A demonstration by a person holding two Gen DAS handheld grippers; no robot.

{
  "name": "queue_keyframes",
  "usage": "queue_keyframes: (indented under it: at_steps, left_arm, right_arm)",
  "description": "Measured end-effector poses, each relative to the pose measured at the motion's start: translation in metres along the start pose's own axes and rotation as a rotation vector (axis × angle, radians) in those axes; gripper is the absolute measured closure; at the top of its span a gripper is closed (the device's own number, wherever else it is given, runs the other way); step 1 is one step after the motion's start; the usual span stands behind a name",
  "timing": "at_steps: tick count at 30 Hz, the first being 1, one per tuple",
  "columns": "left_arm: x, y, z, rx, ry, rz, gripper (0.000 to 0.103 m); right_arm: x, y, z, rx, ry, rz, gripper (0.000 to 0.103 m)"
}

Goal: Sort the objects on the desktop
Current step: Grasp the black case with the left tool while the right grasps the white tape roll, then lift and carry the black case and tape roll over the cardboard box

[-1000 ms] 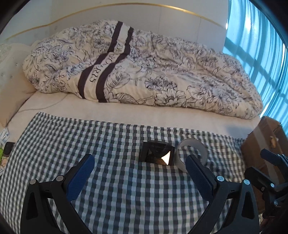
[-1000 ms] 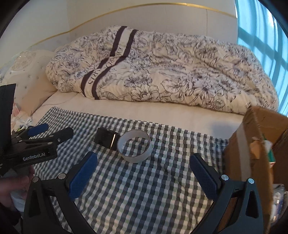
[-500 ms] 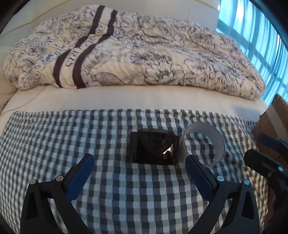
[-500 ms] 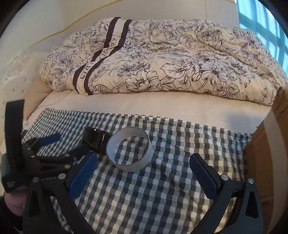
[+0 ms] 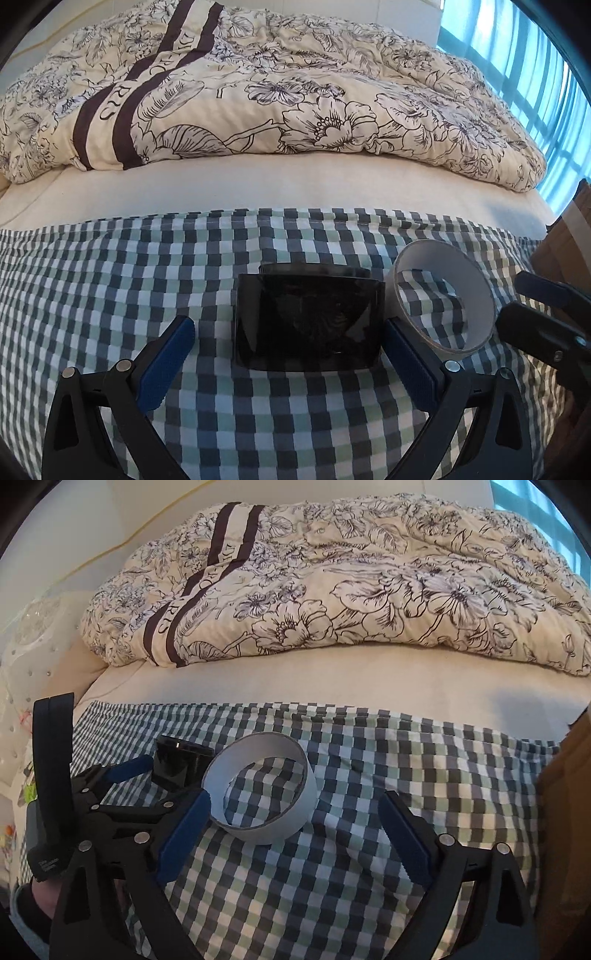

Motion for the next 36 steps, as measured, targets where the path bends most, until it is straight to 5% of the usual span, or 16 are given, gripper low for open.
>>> queue_keyframes:
  at_steps: [4, 8, 12, 19, 36]
  left_arm:
    - [0.000, -0.004, -0.002, 0.034, -0.023, -0.001, 0.029]
    - [-0.002, -0.001, -0.003, 0.023, -0.044, -0.022, 0.029]
    - [-0.010, 0.000, -0.004, 0.017, -0.069, -0.032, 0.029]
    - [-0.022, 0.000, -0.007, 0.019, -0.083, -0.016, 0.029]
    - [-0.108, -0.012, -0.017, 0.019, -0.173, -0.011, 0.029]
  right_arm:
    - [0.010, 0.003, 0.002, -0.005, 0.014, 0.003, 0.023]
    - [0.022, 0.008, 0.005, -0.015, 0.048, 0.018, 0.049]
    - [0.034, 0.011, 0.005, -0.031, 0.085, -0.009, 0.061]
    - [0.030, 0.002, 0.000, -0.004, 0.102, -0.004, 0.098]
    - [-0.048, 0.019, -0.023, -0.013, 0.010, -0.017, 0.099]
Point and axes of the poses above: each gripper's, at about its wrist camera, not at the fingertips, and x roughly the way its jaws point, y to its left, z to its top, the point moved 3 cm from there along x, roughly the way its jaws point, and after that the axes turned 11 degrees about y, right-handed, at the moved point
